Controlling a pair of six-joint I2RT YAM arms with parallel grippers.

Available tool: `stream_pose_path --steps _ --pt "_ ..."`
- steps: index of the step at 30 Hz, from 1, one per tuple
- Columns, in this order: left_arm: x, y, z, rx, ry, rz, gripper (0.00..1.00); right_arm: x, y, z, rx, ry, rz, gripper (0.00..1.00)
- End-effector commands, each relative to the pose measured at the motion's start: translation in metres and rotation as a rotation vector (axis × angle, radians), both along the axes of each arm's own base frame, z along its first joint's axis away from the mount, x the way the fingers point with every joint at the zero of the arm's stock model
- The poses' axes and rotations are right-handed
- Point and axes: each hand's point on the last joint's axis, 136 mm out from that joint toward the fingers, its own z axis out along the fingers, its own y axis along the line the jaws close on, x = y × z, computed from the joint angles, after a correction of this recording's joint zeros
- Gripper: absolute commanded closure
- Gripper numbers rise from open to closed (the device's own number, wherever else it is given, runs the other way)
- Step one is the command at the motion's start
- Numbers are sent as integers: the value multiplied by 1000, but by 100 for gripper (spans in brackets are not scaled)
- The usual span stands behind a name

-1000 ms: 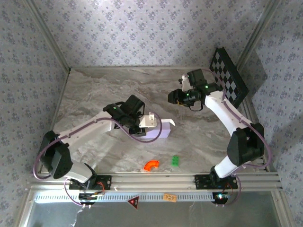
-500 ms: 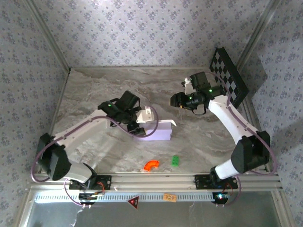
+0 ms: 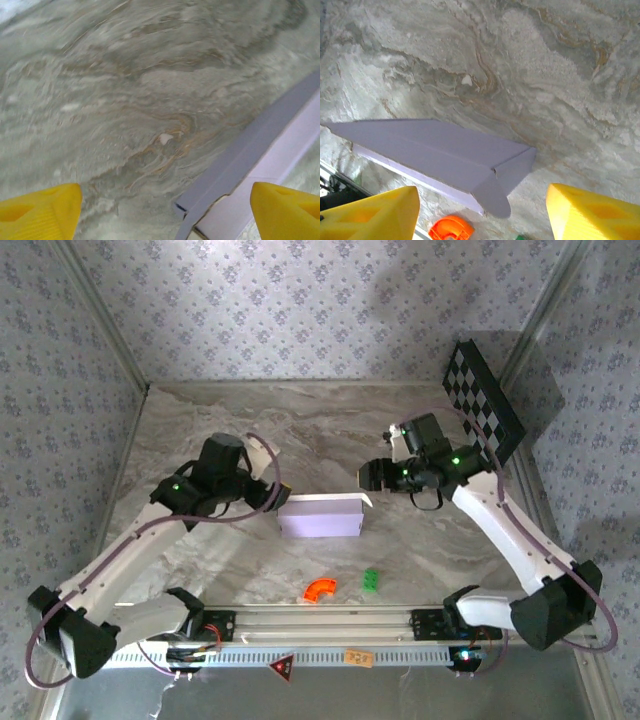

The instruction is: Fold the paper box

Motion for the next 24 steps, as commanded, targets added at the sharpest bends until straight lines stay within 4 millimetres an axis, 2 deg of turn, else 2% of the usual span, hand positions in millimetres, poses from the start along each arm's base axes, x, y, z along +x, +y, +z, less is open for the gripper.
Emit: stream_pose_path --steps 1,5,8,13,21,24 --pt "-10 16 -11 -135 129 194 13 -20 -3 -21 -17 58 2 30" --pt "-20 12 -20 -259 190 226 13 -28 8 -32 27 82 23 31" --pt "-25 8 -38 -295 250 235 15 -30 15 -43 34 99 37 32" --pt "-25 6 -57 -321 297 268 21 -26 13 -59 -7 118 32 38" --pt "-27 3 -63 -304 319 247 25 -25 10 -75 -46 141 35 47" --pt "-27 3 -60 -310 312 241 25 -25 10 -81 -52 154 36 52"
